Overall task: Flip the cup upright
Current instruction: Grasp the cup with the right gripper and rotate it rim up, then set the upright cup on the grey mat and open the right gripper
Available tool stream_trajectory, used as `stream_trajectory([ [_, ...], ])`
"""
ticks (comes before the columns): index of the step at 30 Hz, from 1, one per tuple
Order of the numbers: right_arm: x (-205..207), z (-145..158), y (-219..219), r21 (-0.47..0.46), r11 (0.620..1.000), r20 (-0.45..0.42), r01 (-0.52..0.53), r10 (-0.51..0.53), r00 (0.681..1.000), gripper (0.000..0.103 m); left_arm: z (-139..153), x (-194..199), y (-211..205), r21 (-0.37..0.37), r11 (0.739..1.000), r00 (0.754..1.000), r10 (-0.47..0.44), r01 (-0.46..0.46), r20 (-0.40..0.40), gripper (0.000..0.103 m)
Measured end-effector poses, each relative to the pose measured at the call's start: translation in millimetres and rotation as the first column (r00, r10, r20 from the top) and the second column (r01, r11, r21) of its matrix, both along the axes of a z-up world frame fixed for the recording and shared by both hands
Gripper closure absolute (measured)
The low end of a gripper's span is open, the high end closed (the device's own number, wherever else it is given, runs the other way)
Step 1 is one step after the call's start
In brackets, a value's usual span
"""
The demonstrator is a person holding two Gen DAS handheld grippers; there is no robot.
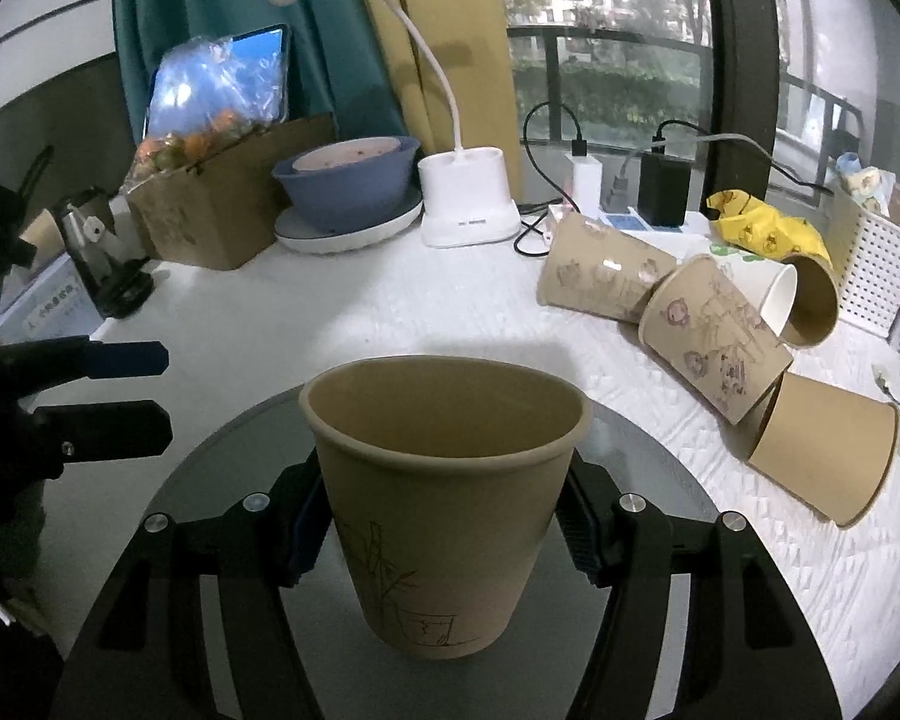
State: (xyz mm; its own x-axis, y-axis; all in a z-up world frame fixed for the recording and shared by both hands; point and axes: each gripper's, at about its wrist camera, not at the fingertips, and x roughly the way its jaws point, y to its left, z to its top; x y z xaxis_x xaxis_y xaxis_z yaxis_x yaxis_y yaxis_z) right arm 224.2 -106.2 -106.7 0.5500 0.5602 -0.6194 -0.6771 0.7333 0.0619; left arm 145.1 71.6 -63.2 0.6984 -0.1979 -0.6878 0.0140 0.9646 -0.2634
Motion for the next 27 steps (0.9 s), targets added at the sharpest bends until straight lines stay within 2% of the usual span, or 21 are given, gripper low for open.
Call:
stream_trajectory([
  [7,-5,-5,-6,-0.012,1.000,-0.010,0.017,-0.017,1.000,0.034,1,-2,-1,0.003,1.000,1.000,-0.008,0.008,0.010,0.012],
  [11,-7,-6,-10,-0.004,1.000,-0.015,0.025,-0.025,1.000,0.027,2,-2,-2,0.003,1.000,1.000,-0.014,0.014,0.013,0.012],
  [22,-14,1,-20,0.022,0.998,-0.023,0.053,-0.052,0.998,0.025,10,-11,-10,0.017,0.999,0.999,-0.030,0.029,0.038,0.012],
  [27,-23,4,-23,0.031,0.997,-0.031,0.065,-0.064,0.997,0.020,17,-22,-16,0.022,0.999,0.997,-0.040,0.039,0.062,0.012],
])
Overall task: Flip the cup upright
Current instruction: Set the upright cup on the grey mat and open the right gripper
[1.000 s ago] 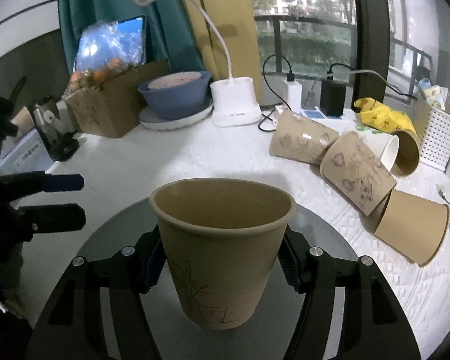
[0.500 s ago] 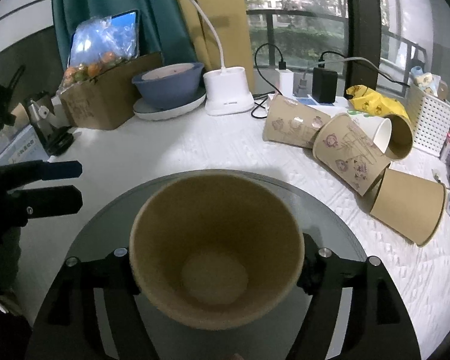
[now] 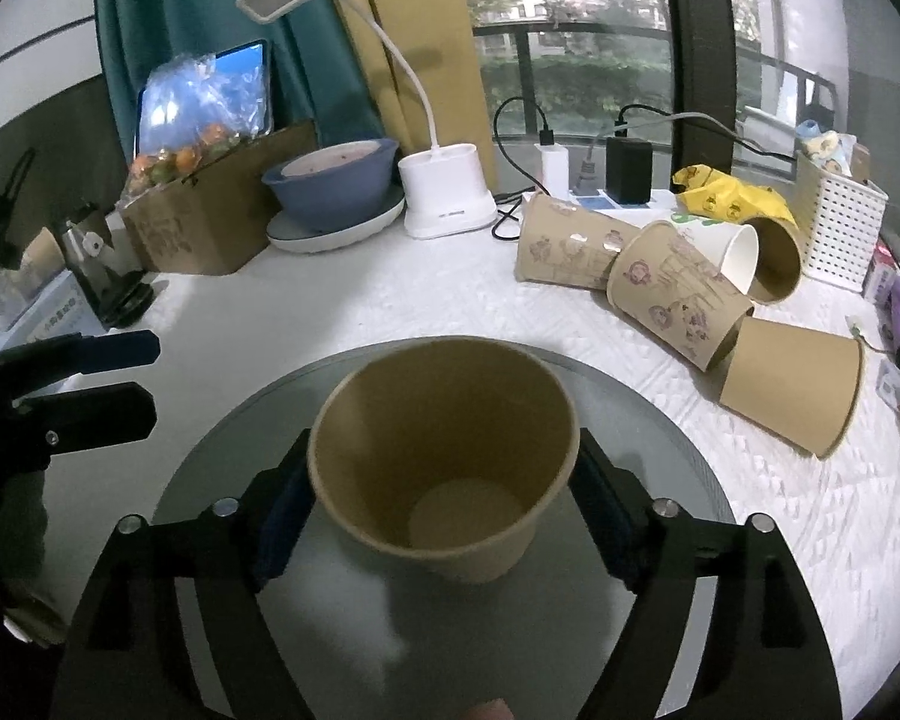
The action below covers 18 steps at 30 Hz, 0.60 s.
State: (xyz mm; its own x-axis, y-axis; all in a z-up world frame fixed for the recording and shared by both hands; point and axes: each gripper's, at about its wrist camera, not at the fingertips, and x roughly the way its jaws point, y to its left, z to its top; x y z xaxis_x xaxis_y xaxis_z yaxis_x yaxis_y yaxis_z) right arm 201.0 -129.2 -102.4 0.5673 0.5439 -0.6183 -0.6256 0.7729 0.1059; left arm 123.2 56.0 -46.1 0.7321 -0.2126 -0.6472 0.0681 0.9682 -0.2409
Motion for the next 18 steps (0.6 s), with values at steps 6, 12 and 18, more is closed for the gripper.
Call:
stream_trajectory([
  [6,-16,9,-9,0.014,0.999,0.014,0.043,-0.043,0.999,0.015,12,-20,-6,0.011,1.000,0.999,-0.015,0.014,0.045,0.012],
  [12,-38,26,-19,0.027,0.997,0.048,0.069,-0.071,0.996,0.014,26,-42,-13,0.013,1.000,0.995,-0.016,0.014,0.095,0.012],
  [18,-63,44,-30,0.035,0.995,0.091,0.093,-0.096,0.991,0.014,38,-67,-18,0.022,1.000,0.989,-0.002,-0.001,0.147,0.012],
])
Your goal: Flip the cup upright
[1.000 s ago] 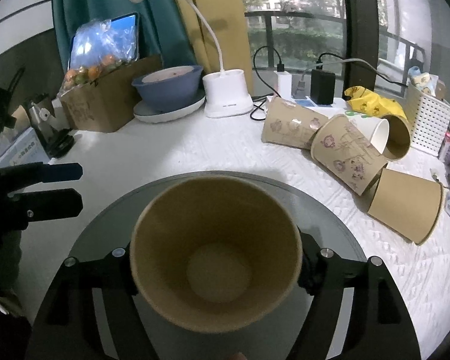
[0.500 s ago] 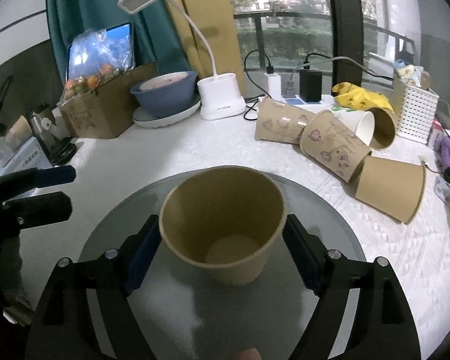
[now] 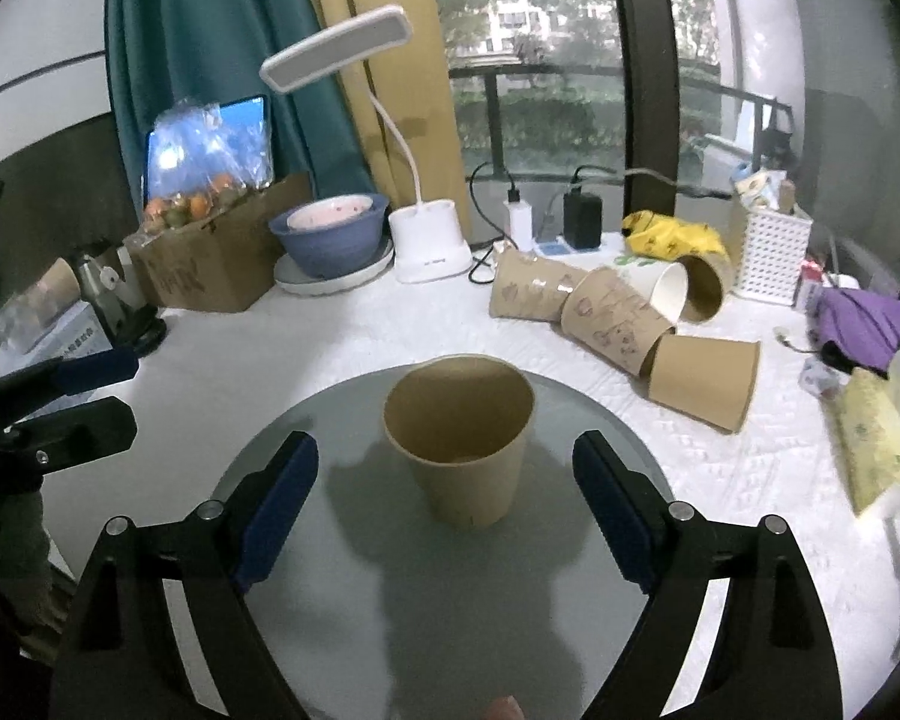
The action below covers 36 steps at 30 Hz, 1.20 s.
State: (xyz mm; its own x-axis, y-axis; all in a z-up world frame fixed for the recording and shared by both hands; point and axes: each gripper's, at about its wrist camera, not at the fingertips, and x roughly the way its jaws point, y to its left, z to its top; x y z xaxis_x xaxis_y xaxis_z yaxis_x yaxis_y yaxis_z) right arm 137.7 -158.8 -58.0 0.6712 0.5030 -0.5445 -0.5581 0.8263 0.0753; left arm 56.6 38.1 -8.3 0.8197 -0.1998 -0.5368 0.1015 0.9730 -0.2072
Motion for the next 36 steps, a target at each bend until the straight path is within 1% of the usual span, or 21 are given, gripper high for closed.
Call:
stream_trajectory([
  [6,-24,22,-12,0.019,1.000,0.028,0.022,-0.022,0.999,0.014,9,-22,-6,0.030,0.998,0.997,0.055,-0.056,0.046,0.012],
  [9,-37,34,-18,0.030,0.999,0.044,0.030,-0.031,0.999,0.014,17,-34,-10,0.038,0.997,0.994,0.065,-0.069,0.087,0.012],
  [13,-58,53,-24,0.033,0.999,0.091,0.042,-0.045,0.995,0.014,28,-44,-18,0.067,0.993,0.988,0.085,-0.094,0.131,0.012],
  [15,-68,63,-27,0.035,0.998,0.115,0.050,-0.054,0.992,0.014,36,-49,-20,0.061,0.993,0.984,0.087,-0.098,0.157,0.012],
  [17,-78,73,-30,0.039,0.998,0.141,0.059,-0.064,0.988,0.014,45,-53,-20,0.046,0.993,0.978,0.096,-0.106,0.184,0.012],
  [19,-85,82,-33,0.047,0.996,0.164,0.072,-0.079,0.983,0.014,54,-57,-21,0.050,0.989,0.970,0.127,-0.140,0.207,0.012],
  [23,-101,98,-41,0.074,0.993,0.209,0.088,-0.102,0.972,0.014,68,-69,-23,0.076,0.971,0.941,0.200,-0.229,0.272,0.012],
  [27,-110,104,-44,0.079,0.993,0.234,0.091,-0.107,0.966,0.014,71,-76,-27,0.071,0.970,0.935,0.202,-0.232,0.290,0.012],
  [31,-113,104,-46,0.080,0.993,0.230,0.088,-0.105,0.968,0.014,69,-82,-37,0.098,0.969,0.933,0.188,-0.227,0.306,0.012],
  [36,-115,103,-46,0.082,0.993,0.227,0.089,-0.106,0.968,0.014,71,-86,-39,0.094,0.969,0.930,0.189,-0.229,0.316,0.012],
])
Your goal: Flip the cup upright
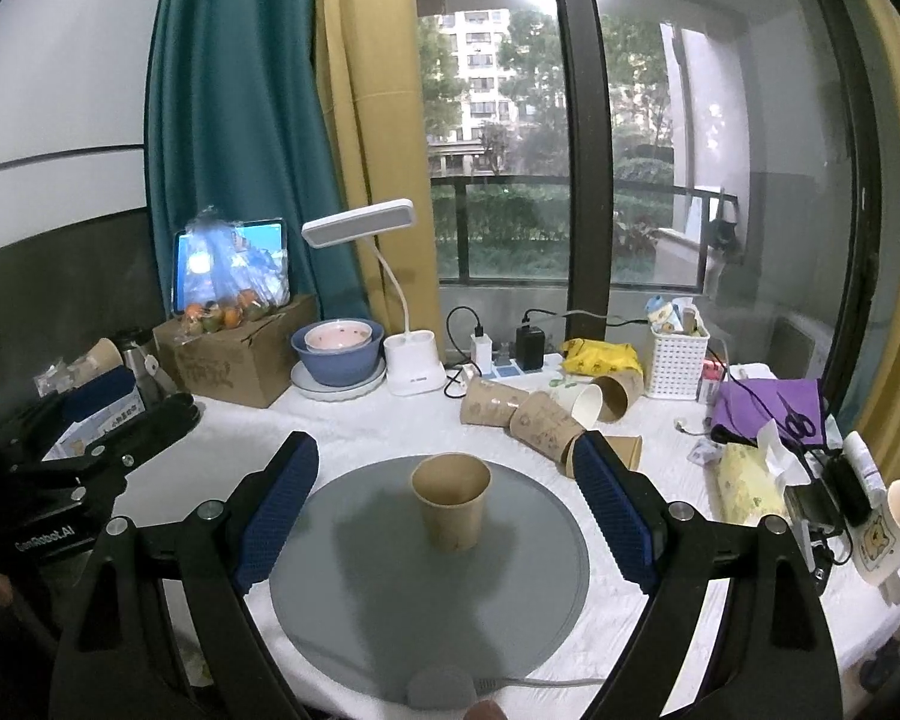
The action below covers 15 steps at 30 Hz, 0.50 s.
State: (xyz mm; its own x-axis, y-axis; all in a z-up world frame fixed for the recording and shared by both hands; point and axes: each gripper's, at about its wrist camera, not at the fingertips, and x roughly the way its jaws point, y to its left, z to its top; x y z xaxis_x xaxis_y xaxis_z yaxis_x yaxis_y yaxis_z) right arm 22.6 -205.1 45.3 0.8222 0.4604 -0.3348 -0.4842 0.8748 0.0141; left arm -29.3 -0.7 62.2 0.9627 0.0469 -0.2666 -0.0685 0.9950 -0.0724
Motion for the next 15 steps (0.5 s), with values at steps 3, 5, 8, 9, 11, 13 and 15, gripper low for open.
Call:
stream_trajectory([
  [3,0.0,-0.4,-0.6,0.009,1.000,-0.009,-0.003,0.003,1.000,0.014,0.3,-1.1,1.1,-0.015,1.000,1.000,0.012,-0.012,-0.006,0.012],
  [5,1.2,-0.3,0.1,0.008,1.000,-0.014,-0.004,0.004,1.000,0.014,0.2,-0.6,-0.2,-0.013,1.000,1.000,0.016,-0.017,-0.014,0.012],
  [8,0.0,-0.5,1.3,0.006,1.000,-0.010,-0.004,0.004,1.000,0.014,0.9,-0.3,-1.8,-0.009,1.000,1.000,0.020,-0.020,-0.009,0.012],
  [9,0.3,-0.5,1.6,0.008,1.000,-0.012,-0.004,0.004,1.000,0.014,1.5,-0.4,-2.4,-0.008,1.000,1.000,0.020,-0.020,-0.008,0.012],
  [11,-0.3,-0.2,1.8,0.003,1.000,-0.011,-0.003,0.003,1.000,0.014,2.0,0.4,-0.9,-0.011,1.000,1.000,0.017,-0.017,-0.004,0.012],
  [13,0.5,0.0,1.0,0.005,1.000,-0.012,-0.004,0.004,1.000,0.014,1.9,-0.7,-0.4,-0.012,1.000,1.000,0.014,-0.014,-0.001,0.012],
  [15,-1.3,0.7,2.1,0.005,1.000,-0.010,-0.002,0.002,1.000,0.014,1.8,-1.4,0.2,-0.017,1.000,1.000,0.011,-0.011,-0.002,0.012],
])
